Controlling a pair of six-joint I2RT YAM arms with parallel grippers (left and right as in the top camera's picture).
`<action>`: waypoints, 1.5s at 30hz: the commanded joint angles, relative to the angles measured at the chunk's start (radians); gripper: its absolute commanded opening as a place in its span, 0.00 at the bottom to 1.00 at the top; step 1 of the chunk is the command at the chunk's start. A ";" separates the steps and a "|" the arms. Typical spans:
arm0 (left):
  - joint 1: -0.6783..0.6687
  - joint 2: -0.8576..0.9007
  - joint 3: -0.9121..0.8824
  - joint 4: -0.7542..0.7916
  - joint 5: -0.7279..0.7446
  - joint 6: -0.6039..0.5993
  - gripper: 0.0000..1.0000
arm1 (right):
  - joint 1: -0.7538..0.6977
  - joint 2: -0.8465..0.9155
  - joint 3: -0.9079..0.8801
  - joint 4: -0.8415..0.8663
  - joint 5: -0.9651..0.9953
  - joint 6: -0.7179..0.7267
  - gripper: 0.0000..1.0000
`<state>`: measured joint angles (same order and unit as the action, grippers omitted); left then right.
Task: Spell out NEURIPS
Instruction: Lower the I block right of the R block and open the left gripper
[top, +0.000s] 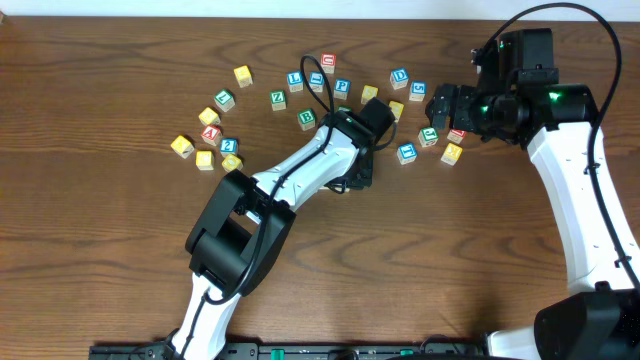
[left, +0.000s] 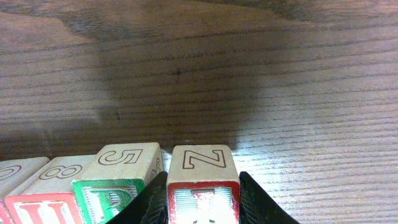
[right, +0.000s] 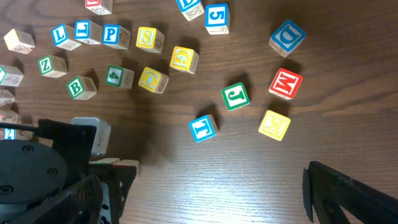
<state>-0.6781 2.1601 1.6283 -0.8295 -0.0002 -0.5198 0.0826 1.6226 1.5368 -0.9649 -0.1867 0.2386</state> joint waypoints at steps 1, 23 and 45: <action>0.005 -0.037 0.012 -0.005 -0.023 0.002 0.36 | 0.004 0.000 0.017 0.000 0.001 0.008 0.99; 0.005 -0.124 0.079 -0.023 -0.027 0.036 0.37 | 0.004 0.000 0.017 0.000 0.001 0.008 0.99; -0.009 -0.100 -0.016 0.042 0.159 0.082 0.22 | 0.004 0.000 0.017 0.000 0.001 0.008 0.99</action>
<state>-0.6846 2.0499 1.6306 -0.8001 0.1211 -0.4637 0.0826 1.6226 1.5368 -0.9649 -0.1867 0.2386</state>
